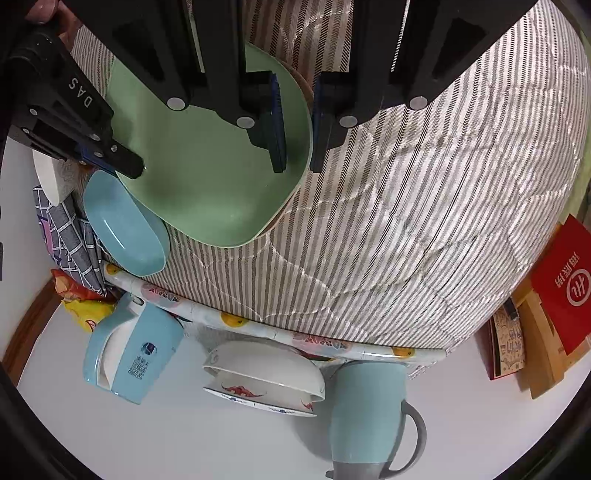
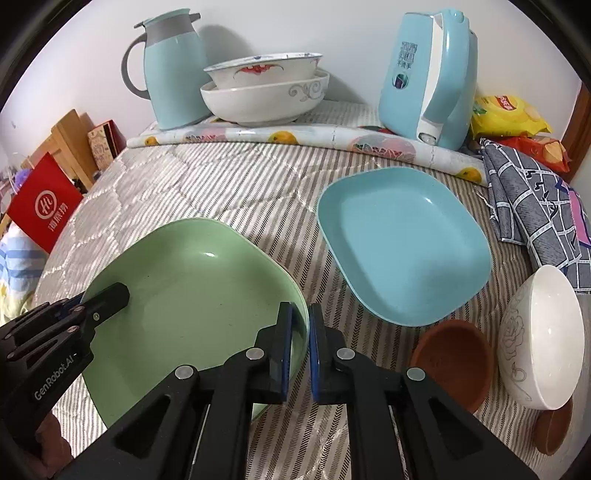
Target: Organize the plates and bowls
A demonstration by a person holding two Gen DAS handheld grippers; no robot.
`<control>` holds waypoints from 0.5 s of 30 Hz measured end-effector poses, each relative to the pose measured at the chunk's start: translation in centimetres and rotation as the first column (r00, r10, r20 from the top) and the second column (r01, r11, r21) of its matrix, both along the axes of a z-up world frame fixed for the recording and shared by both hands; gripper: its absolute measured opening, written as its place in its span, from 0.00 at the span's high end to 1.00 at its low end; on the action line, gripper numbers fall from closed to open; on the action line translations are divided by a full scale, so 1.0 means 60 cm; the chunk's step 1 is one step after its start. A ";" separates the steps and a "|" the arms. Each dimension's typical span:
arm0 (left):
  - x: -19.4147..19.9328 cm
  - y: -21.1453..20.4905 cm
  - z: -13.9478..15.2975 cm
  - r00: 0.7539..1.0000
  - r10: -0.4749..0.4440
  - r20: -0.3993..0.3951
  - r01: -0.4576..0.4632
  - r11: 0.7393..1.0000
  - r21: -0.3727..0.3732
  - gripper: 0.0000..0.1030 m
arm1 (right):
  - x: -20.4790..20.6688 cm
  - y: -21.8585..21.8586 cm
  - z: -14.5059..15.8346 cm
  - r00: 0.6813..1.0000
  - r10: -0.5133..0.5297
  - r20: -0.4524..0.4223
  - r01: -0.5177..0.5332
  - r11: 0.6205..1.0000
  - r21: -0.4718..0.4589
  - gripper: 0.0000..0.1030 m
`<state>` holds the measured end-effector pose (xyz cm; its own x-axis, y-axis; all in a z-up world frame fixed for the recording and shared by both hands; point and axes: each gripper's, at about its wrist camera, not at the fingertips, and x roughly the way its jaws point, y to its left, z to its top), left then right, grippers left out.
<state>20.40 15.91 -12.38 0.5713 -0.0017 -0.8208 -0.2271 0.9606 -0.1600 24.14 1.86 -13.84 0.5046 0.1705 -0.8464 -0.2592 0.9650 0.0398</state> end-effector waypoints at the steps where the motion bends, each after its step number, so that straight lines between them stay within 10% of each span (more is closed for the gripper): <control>1: -0.001 0.000 0.001 1.000 0.002 0.009 -0.002 1.000 0.001 0.87 | 0.000 0.001 -0.004 1.000 0.003 -0.005 -0.003 1.000 -0.003 0.92; 8: 0.000 0.007 0.000 1.000 0.001 -0.004 -0.001 1.000 0.005 0.87 | 0.006 0.009 -0.012 1.000 0.003 -0.002 -0.003 1.000 -0.028 0.91; 15: -0.007 0.006 0.006 1.000 0.008 0.000 -0.008 1.000 0.023 0.51 | 0.001 0.005 -0.016 1.000 -0.004 -0.031 0.003 1.000 -0.024 0.77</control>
<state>19.95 16.29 -12.03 0.5709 0.0222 -0.8207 -0.2349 0.9623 -0.1374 24.20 2.14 -14.82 0.4783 0.1479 -0.8657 -0.2548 0.9667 0.0244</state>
